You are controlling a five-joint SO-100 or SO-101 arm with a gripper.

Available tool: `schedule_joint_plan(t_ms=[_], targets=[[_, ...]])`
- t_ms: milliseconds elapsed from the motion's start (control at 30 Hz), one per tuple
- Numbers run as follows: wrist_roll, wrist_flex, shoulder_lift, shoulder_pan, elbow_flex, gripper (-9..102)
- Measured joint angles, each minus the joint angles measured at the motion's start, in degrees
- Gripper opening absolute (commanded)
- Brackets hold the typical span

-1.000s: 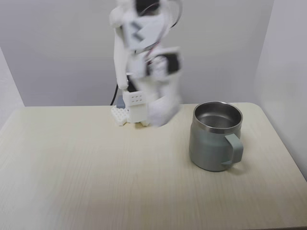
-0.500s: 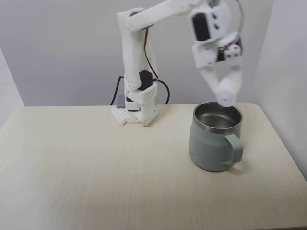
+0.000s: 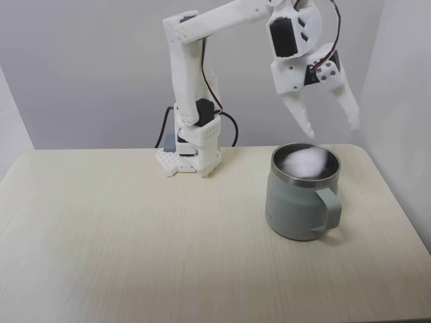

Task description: Grasp a dressing and put it in the cup.

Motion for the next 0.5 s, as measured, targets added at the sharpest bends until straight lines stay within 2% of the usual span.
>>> schedule_joint_plan(t_ms=[500], targets=[[2.81,-6.15,-4.48,1.76,-7.03,25]])
